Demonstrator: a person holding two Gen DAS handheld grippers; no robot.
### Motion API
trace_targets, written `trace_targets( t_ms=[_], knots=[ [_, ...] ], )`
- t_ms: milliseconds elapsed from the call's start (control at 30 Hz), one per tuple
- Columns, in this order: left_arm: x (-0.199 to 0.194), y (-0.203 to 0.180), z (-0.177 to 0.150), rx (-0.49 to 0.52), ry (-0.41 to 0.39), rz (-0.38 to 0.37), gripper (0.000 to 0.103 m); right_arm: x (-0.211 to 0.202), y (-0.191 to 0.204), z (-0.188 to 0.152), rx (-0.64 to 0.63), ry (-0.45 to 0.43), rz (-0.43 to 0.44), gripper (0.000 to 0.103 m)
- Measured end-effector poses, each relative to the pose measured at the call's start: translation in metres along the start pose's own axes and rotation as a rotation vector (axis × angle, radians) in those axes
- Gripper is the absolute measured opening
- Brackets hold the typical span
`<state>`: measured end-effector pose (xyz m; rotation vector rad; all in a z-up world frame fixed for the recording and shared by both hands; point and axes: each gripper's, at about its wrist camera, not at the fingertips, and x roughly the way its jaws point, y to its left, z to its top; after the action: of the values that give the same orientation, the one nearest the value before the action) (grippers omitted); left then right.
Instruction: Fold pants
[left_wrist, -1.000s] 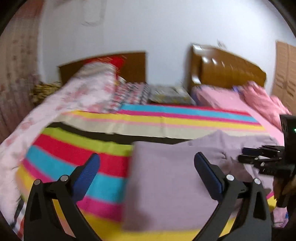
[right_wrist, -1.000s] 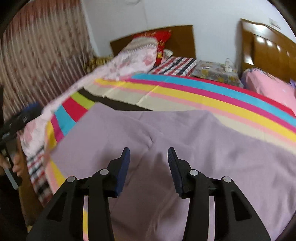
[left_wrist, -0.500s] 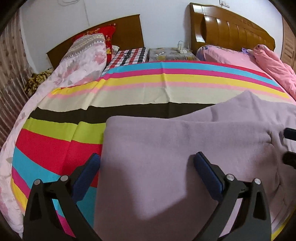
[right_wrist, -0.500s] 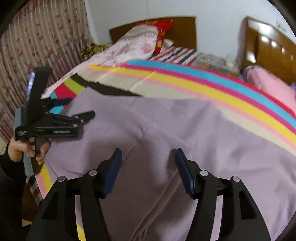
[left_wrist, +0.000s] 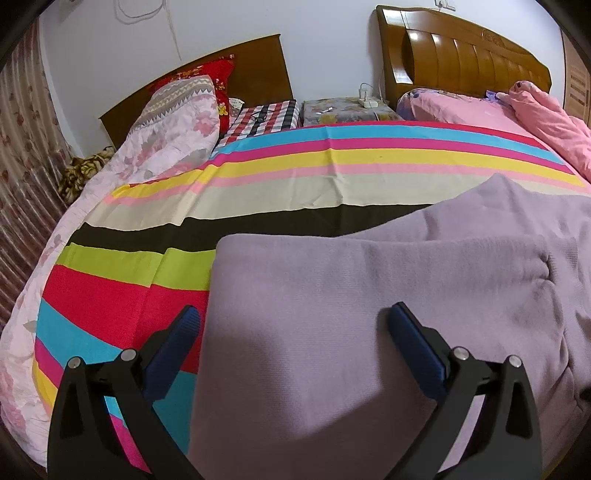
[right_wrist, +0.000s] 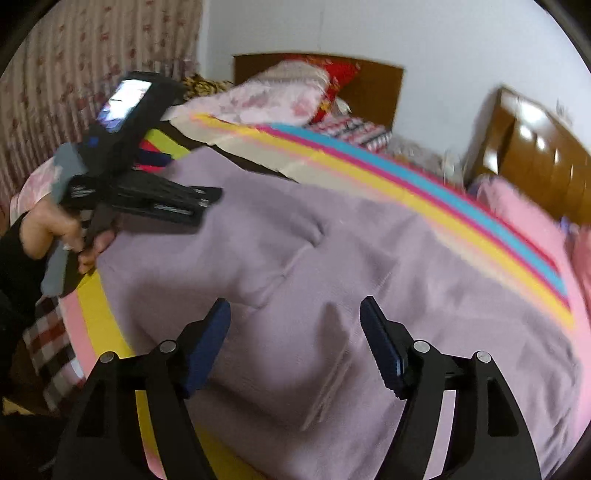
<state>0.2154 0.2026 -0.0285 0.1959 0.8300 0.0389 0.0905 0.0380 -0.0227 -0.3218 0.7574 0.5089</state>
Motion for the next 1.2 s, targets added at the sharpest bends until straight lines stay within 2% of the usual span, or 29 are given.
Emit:
trace_targets(
  t_ms=[67,167,267,500,600,667,700,767,867,933,1000,1067,1100,1167,1200],
  knots=[
    [0.0,-0.001,0.0,0.004,0.002,0.008,0.102,0.015,0.002,-0.006,-0.011,0.048,0.005,0.07],
    [0.0,-0.001,-0.001,0.003,0.0,0.008,0.102,0.02,-0.015,-0.011,0.075,0.034,0.079,0.073],
    [0.001,0.0,0.0,-0.005,0.004,0.0,0.102,0.019,-0.016,-0.012,0.065,0.035,0.075,0.073],
    [0.012,0.02,0.001,-0.122,0.059,-0.1,0.102,0.016,-0.01,-0.018,0.073,0.033,0.083,0.074],
    [0.012,0.019,0.001,-0.122,0.069,-0.094,0.102,0.022,-0.014,-0.014,0.087,0.044,0.091,0.076],
    [0.006,0.015,0.006,-0.121,0.092,-0.057,0.102,0.018,-0.018,-0.013,0.115,0.064,0.103,0.081],
    [-0.001,0.013,0.009,-0.124,0.086,-0.059,0.101,0.012,-0.024,-0.013,0.14,0.052,0.141,0.081],
    [-0.022,0.009,0.025,-0.138,0.022,-0.104,0.101,0.0,-0.032,-0.01,0.144,0.003,0.152,0.081],
    [-0.034,-0.014,0.052,-0.099,-0.002,-0.144,0.101,-0.011,-0.054,-0.001,0.161,-0.019,0.047,0.082],
    [-0.04,-0.049,0.066,-0.016,-0.022,-0.174,0.101,-0.018,-0.076,-0.003,0.237,-0.005,0.007,0.082],
    [-0.05,-0.086,0.071,0.061,-0.056,-0.229,0.101,-0.035,-0.097,-0.017,0.319,-0.031,-0.018,0.082],
    [-0.057,-0.117,0.066,0.114,-0.086,-0.28,0.101,-0.06,-0.116,-0.041,0.426,-0.085,-0.024,0.085],
    [-0.061,-0.136,0.058,0.156,-0.102,-0.275,0.101,-0.081,-0.132,-0.065,0.517,-0.12,-0.025,0.087],
    [-0.06,-0.153,0.045,0.198,-0.112,-0.234,0.101,-0.108,-0.153,-0.098,0.624,-0.145,-0.049,0.087],
    [-0.059,-0.161,0.034,0.215,-0.103,-0.193,0.101,-0.129,-0.171,-0.128,0.722,-0.157,-0.067,0.087]
  ],
)
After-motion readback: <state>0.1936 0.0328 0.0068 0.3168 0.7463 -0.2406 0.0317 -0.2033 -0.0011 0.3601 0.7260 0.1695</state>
